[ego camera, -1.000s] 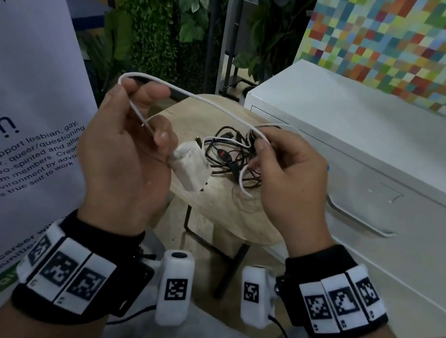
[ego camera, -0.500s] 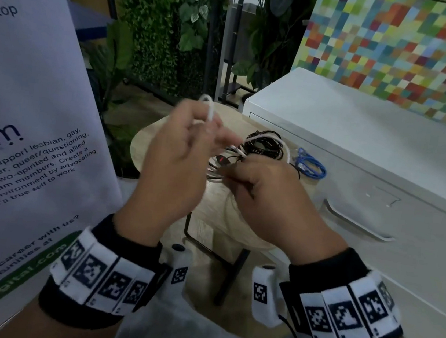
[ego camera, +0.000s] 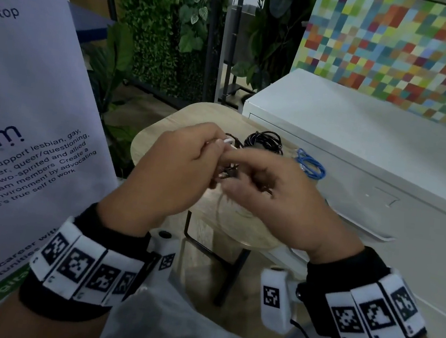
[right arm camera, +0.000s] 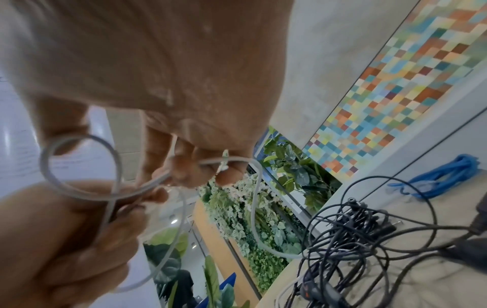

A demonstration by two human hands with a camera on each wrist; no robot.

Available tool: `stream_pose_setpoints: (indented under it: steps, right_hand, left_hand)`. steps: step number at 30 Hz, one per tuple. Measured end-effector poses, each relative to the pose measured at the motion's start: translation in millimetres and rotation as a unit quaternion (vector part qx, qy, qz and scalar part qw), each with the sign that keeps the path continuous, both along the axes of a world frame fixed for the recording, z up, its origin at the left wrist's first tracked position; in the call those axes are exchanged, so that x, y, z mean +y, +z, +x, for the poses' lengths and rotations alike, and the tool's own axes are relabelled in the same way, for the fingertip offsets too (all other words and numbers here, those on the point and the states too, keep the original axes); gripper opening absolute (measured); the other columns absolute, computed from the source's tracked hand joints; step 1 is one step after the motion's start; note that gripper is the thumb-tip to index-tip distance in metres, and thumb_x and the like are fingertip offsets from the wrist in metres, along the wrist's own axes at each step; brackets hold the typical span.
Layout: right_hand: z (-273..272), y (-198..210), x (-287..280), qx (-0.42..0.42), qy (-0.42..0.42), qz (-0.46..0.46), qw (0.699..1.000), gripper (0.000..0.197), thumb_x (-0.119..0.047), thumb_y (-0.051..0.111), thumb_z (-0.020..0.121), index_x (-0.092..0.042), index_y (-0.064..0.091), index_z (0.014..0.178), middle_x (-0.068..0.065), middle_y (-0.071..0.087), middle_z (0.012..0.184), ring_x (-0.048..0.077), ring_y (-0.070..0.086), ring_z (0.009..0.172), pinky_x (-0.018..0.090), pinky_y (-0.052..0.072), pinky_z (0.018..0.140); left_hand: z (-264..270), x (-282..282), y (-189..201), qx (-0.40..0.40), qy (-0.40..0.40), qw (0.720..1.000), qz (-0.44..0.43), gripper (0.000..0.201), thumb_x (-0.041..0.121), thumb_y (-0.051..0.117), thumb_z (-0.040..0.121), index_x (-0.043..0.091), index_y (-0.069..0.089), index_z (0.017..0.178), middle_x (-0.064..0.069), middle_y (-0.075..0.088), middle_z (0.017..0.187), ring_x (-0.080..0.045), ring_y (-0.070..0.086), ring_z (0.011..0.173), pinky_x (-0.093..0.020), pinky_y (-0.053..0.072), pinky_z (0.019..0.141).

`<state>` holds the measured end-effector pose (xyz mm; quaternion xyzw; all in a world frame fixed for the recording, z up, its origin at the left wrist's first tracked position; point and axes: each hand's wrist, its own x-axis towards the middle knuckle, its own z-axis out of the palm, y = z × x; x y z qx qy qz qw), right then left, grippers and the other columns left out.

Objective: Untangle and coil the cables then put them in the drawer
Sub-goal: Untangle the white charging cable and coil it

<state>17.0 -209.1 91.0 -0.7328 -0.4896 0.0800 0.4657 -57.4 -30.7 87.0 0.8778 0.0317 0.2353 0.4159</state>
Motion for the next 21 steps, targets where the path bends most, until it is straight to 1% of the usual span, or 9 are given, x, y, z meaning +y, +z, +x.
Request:
stream_pose_setpoints:
  steps: [1, 3, 5, 6, 8, 10, 14, 17, 21]
  right_hand:
    - [3.9, 0.8, -3.1, 0.023, -0.012, 0.034, 0.999, 0.032, -0.043, 0.069, 0.093, -0.026, 0.07, 0.121, 0.007, 0.057, 0.077, 0.038, 0.056, 0.069, 0.053, 0.049, 0.063]
    - [11.4, 4.2, -10.9, 0.054, -0.034, 0.083, 0.995, 0.039, -0.043, 0.073, 0.087, -0.022, 0.07, 0.12, 0.011, 0.06, 0.082, 0.044, 0.053, 0.068, 0.055, 0.046, 0.062]
    - [19.5, 8.5, -18.0, 0.038, -0.054, 0.07, 0.995, 0.031, -0.031, 0.083, 0.084, -0.024, 0.074, 0.113, 0.005, 0.064, 0.082, 0.035, 0.051, 0.061, 0.043, 0.042, 0.056]
    - [22.8, 10.3, -20.3, 0.017, -0.064, 0.05, 0.997, 0.027, -0.025, 0.086, 0.083, -0.025, 0.078, 0.109, -0.001, 0.066, 0.081, 0.018, 0.052, 0.059, 0.033, 0.041, 0.056]
    - [29.1, 11.4, -22.4, -0.033, -0.084, 0.02, 0.996, 0.02, -0.018, 0.087, 0.081, -0.025, 0.082, 0.1, -0.009, 0.07, 0.081, 0.004, 0.059, 0.067, 0.016, 0.041, 0.064]
    - [32.7, 11.8, -23.0, -0.064, -0.1, 0.014, 0.993, 0.015, -0.015, 0.086, 0.083, -0.023, 0.084, 0.096, -0.015, 0.07, 0.078, 0.004, 0.065, 0.076, 0.013, 0.043, 0.07]
    - [34.3, 11.7, -24.1, -0.078, -0.116, 0.027, 0.99, 0.006, -0.017, 0.077, 0.092, -0.022, 0.081, 0.092, -0.019, 0.07, 0.075, 0.003, 0.064, 0.071, 0.01, 0.042, 0.065]
    - [33.5, 11.5, -21.5, -0.082, -0.144, 0.031, 0.986, 0.014, -0.02, 0.069, 0.099, -0.025, 0.076, 0.087, -0.011, 0.067, 0.073, 0.003, 0.056, 0.064, 0.016, 0.042, 0.062]
    - [34.9, 13.0, -16.6, -0.08, -0.181, 0.049, 0.979, 0.023, -0.019, 0.057, 0.105, -0.02, 0.069, 0.085, -0.018, 0.055, 0.06, 0.002, 0.047, 0.056, 0.015, 0.034, 0.056]
  left_hand:
    - [-1.2, 4.7, 0.8, 0.016, -0.007, 1.0, -0.011, 0.029, 0.025, 0.052, 0.104, 0.025, 0.069, 0.08, 0.005, 0.064, 0.064, -0.009, 0.059, 0.061, -0.036, 0.046, 0.06]
    - [-5.4, 13.7, 1.9, 0.053, -0.026, 0.998, -0.032, 0.036, 0.023, 0.055, 0.104, 0.02, 0.071, 0.072, 0.008, 0.052, 0.052, -0.005, 0.045, 0.05, -0.033, 0.035, 0.054]
    - [-10.2, 19.7, 2.9, 0.074, -0.042, 0.995, -0.06, 0.04, 0.028, 0.057, 0.104, 0.014, 0.073, 0.071, 0.011, 0.041, 0.05, -0.003, 0.038, 0.048, -0.024, 0.031, 0.053]
    - [-12.3, 21.6, 3.3, 0.074, -0.042, 0.994, -0.074, 0.039, 0.027, 0.058, 0.104, 0.013, 0.073, 0.07, 0.012, 0.04, 0.05, -0.003, 0.037, 0.048, -0.02, 0.031, 0.051]
    - [-15.7, 25.6, 3.1, 0.067, -0.029, 0.993, -0.089, 0.035, 0.022, 0.061, 0.102, 0.011, 0.072, 0.071, 0.014, 0.039, 0.048, -0.003, 0.036, 0.047, -0.013, 0.029, 0.049]
    - [-17.6, 30.6, 1.5, 0.048, -0.007, 0.994, -0.102, 0.031, 0.023, 0.063, 0.101, 0.014, 0.07, 0.073, 0.014, 0.038, 0.049, -0.003, 0.033, 0.046, -0.014, 0.028, 0.047]
    - [-14.7, 36.5, -4.6, -0.024, 0.038, 0.986, -0.162, 0.028, 0.026, 0.061, 0.104, 0.02, 0.068, 0.077, 0.006, 0.04, 0.056, -0.01, 0.032, 0.05, -0.025, 0.028, 0.051]
    - [-10.3, 29.9, -3.5, -0.078, 0.094, 0.981, -0.152, 0.024, 0.021, 0.058, 0.106, 0.014, 0.067, 0.084, 0.003, 0.049, 0.054, -0.011, 0.043, 0.048, -0.022, 0.037, 0.049]
    - [-8.3, 24.0, 0.2, -0.132, 0.125, 0.975, -0.128, 0.021, 0.019, 0.058, 0.105, 0.008, 0.068, 0.092, -0.003, 0.061, 0.062, -0.007, 0.052, 0.052, -0.018, 0.042, 0.054]
